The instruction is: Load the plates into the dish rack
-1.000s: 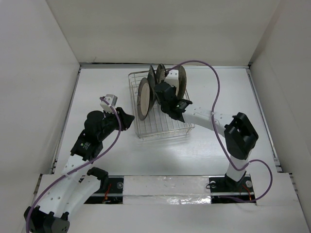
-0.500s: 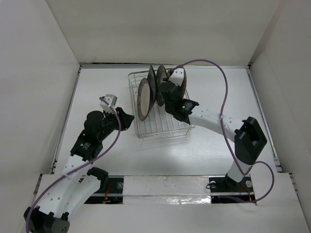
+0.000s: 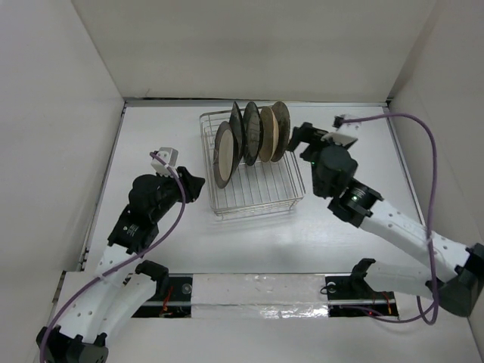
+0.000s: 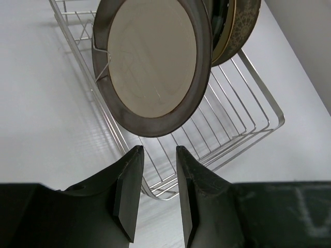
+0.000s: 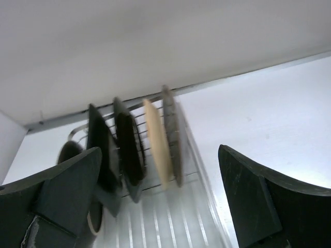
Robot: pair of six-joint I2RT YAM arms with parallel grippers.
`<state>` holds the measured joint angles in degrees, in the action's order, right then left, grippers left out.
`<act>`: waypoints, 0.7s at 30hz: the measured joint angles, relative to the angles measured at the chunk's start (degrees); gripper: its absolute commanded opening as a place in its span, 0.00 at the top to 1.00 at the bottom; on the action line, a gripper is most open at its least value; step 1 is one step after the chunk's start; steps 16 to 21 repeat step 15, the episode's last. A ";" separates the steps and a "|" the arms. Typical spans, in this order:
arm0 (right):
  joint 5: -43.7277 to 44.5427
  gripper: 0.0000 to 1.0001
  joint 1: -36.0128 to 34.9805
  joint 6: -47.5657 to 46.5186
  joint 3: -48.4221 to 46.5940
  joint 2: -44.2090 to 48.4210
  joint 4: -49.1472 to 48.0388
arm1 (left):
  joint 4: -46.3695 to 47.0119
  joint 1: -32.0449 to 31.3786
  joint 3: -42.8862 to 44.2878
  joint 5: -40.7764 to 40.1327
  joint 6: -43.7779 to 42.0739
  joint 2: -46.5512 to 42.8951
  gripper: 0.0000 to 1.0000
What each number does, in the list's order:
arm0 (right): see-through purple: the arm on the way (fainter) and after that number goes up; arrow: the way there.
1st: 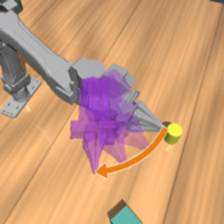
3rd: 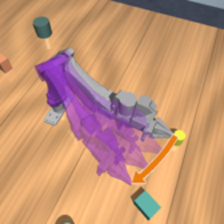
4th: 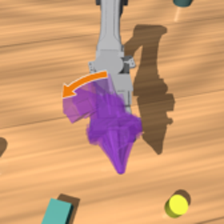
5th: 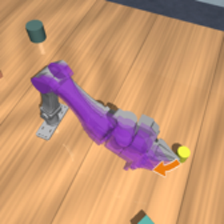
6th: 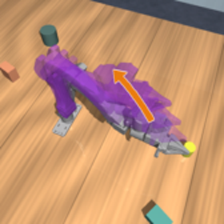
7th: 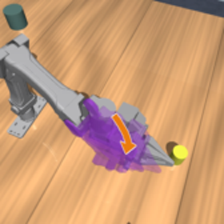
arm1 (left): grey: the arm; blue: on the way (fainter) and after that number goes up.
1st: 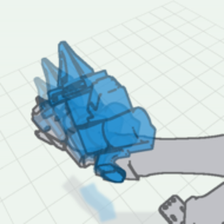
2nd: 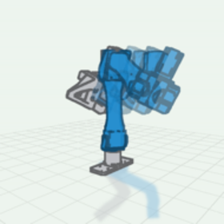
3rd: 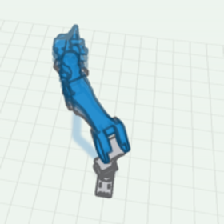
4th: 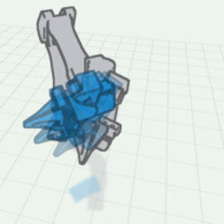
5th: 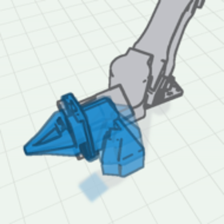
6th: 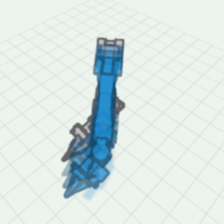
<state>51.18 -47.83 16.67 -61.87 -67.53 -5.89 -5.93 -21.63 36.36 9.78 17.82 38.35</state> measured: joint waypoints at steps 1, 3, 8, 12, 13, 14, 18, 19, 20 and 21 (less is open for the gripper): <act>0.61 0.00 0.74 -0.15 2.56 3.04 -0.52 | 0.04 0.00 0.00 -0.44 -0.04 -0.79 0.71; 1.05 0.01 3.34 -0.26 7.63 8.70 -1.31 | 0.13 0.00 0.00 -1.36 -0.15 -2.82 0.70; -0.74 0.01 12.55 1.14 21.20 21.94 -2.27 | 1.22 0.00 0.00 -3.34 -0.59 -7.32 0.67; -5.29 0.02 19.06 3.32 26.43 27.61 -1.97 | 2.34 0.00 0.00 -4.85 -0.96 -8.46 0.67; -7.06 0.02 20.33 4.15 27.17 28.33 -2.08 | 2.43 0.00 0.00 -5.31 -1.05 -8.44 0.67; -8.61 0.02 21.27 4.66 27.65 28.72 -2.08 | 2.40 0.00 0.00 -5.79 -1.09 -8.26 0.67; -10.47 0.02 22.16 5.46 28.04 28.94 -2.14 | 2.40 0.00 0.00 -6.34 -1.09 -8.07 0.67; -10.47 0.02 22.16 5.46 28.04 28.94 -2.14 | 2.40 0.00 0.00 -6.34 -1.09 -8.07 0.67; -10.47 0.02 22.16 5.46 28.04 28.94 -2.14 | 2.40 0.00 0.00 -6.34 -1.09 -8.07 0.67; -10.47 0.02 22.16 5.46 28.04 28.94 -2.14 | 2.40 0.00 0.00 -6.34 -1.09 -8.07 0.67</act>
